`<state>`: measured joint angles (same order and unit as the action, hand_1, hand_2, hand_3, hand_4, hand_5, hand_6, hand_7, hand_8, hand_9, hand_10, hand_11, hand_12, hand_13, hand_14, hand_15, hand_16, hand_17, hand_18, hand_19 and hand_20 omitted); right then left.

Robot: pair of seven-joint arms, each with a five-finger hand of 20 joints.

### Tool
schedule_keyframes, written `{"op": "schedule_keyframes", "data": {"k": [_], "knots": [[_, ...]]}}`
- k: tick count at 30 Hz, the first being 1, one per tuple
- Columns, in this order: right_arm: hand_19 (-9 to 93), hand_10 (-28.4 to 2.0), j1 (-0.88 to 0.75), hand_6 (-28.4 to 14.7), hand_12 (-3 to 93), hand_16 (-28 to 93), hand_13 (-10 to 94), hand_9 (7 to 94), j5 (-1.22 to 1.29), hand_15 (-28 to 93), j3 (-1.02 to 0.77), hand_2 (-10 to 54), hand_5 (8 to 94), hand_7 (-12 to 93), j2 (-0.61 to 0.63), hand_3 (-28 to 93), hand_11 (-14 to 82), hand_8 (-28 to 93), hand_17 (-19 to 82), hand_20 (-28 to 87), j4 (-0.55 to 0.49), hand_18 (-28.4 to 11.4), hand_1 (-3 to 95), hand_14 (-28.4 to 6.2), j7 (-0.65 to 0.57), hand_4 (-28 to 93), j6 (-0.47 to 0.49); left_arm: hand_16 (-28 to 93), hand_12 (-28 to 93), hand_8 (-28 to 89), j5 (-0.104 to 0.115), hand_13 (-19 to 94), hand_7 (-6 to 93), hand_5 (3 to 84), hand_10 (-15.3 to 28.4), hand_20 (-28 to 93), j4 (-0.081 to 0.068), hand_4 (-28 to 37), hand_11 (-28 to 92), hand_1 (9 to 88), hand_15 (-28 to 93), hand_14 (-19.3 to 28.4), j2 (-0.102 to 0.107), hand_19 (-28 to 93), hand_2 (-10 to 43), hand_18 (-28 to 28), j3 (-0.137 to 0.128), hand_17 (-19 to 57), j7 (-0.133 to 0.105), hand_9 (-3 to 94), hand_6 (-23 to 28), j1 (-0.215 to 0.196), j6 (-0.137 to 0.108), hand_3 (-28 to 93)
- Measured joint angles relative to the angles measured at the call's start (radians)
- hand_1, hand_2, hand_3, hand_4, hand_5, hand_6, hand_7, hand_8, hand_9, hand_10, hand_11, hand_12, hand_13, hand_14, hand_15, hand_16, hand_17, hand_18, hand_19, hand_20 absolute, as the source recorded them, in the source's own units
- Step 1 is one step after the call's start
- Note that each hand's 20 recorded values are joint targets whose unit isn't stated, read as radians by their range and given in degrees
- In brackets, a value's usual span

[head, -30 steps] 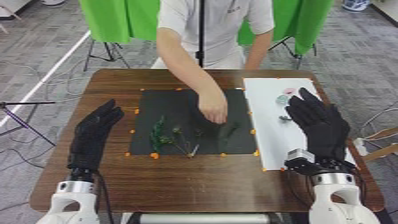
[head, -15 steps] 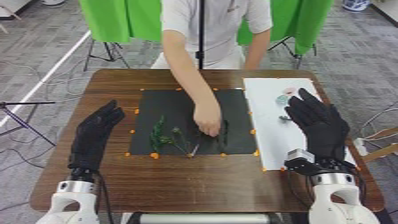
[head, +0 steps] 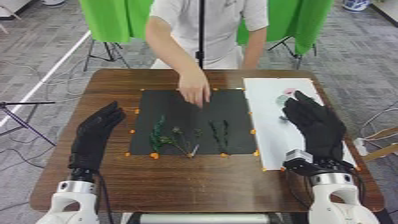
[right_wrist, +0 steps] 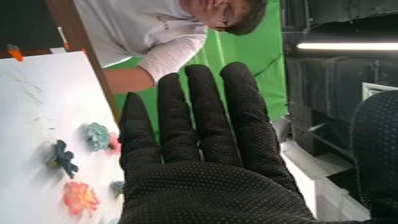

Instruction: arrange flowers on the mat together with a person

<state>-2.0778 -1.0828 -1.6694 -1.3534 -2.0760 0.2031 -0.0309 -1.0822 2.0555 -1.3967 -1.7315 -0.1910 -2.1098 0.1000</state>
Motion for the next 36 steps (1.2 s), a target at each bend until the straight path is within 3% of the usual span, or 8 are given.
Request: {"op": "schedule_keyframes", "data": {"k": [5,10,16,19,23,27,31,36], "knots": [[14,-15.3,0.015,-3.0,13.3,15,40,53.3,-0.016,15,-0.001,2.6,48.1,11,-0.001,76,7.2,-9,16,30,0.005,-16.1,9.8,-14.0,-0.022,-19,0.040,5,16,-6,0.000,32,11.8,45.4,12.4,16,0.000,-18.1,12,27.9,9,15.3,0.002,1,-7.1,9.1,-0.002,4.5,0.000,40.4,4.7,0.001,0.000,64],[30,-16.4,0.046,-2.6,18.4,26,50,57.0,-0.088,19,0.020,-4.5,46.3,13,0.003,73,15.6,-10,15,32,0.007,-19.0,18.3,-14.9,-0.044,-17,0.033,5,16,-6,0.000,32,12.0,45.5,12.3,16,-0.001,-18.1,12,28.0,9,15.1,0.003,1,-7.1,9.1,-0.010,4.5,-0.001,40.3,4.7,0.007,-0.003,64],[56,-15.2,0.138,-0.9,24.6,27,62,64.2,-0.406,38,0.129,-9.5,56.4,19,0.043,74,31.4,-11,18,43,0.007,-20.0,28.0,-13.7,-0.155,-19,-0.233,5,16,-6,0.001,32,12.0,45.0,12.3,16,-0.001,-18.1,12,27.9,9,15.1,0.007,1,-7.0,9.1,-0.016,4.5,-0.003,40.4,4.5,0.011,-0.007,64],[60,-14.9,0.198,0.2,25.7,27,66,67.6,-0.572,43,0.134,-9.5,60.8,20,0.057,74,32.0,-11,20,44,0.005,-20.5,30.7,-13.3,-0.288,-21,-0.246,5,16,-6,0.000,32,11.9,44.6,12.3,16,-0.001,-18.0,12,27.9,9,15.1,0.011,1,-7.0,9.0,-0.016,4.4,-0.002,40.4,4.3,0.013,-0.008,64],[61,-14.6,0.279,0.2,26.3,28,66,67.2,-0.724,45,0.139,-9.5,61.0,19,0.080,74,30.9,-11,21,44,-0.005,-20.9,32.0,-13.1,-0.487,-22,-0.117,5,16,-6,-0.001,32,12.0,44.2,12.4,16,0.000,-17.9,12,28.0,9,15.1,0.013,1,-7.0,9.0,-0.016,4.4,-0.002,40.4,4.0,0.015,-0.009,64],[62,-14.7,0.346,-0.3,26.5,28,66,67.3,-0.918,47,0.150,-9.5,61.0,18,0.105,73,30.7,-10,21,44,-0.036,-21.2,33.5,-13.0,-0.647,-23,0.121,5,16,-6,-0.004,32,12.0,44.0,12.3,16,0.000,-17.9,12,28.1,9,15.1,0.015,1,-7.0,8.9,-0.016,4.4,-0.002,40.5,4.0,0.015,-0.010,64],[63,-14.8,0.418,-0.6,26.6,28,66,67.5,-1.130,50,0.221,-9.5,60.5,17,0.151,73,30.9,-10,21,44,-0.014,-21.7,34.4,-13.0,-0.715,-24,0.304,5,16,-6,-0.006,32,12.1,43.9,12.3,16,0.001,-17.8,12,28.2,9,15.0,0.018,1,-7.1,8.9,-0.017,4.5,-0.001,40.5,4.0,0.015,-0.011,64],[63,-15.1,0.481,-1.0,26.5,28,66,66.7,-1.340,51,0.284,-9.5,58.2,15,0.180,72,30.3,-10,21,44,0.051,-21.9,34.6,-12.9,-0.737,-24,0.411,4,15,-6,-0.006,32,12.0,43.9,12.3,16,0.001,-17.9,12,28.3,9,15.0,0.018,1,-7.1,8.9,-0.018,4.5,-0.001,40.5,4.0,0.013,-0.012,64]]}}
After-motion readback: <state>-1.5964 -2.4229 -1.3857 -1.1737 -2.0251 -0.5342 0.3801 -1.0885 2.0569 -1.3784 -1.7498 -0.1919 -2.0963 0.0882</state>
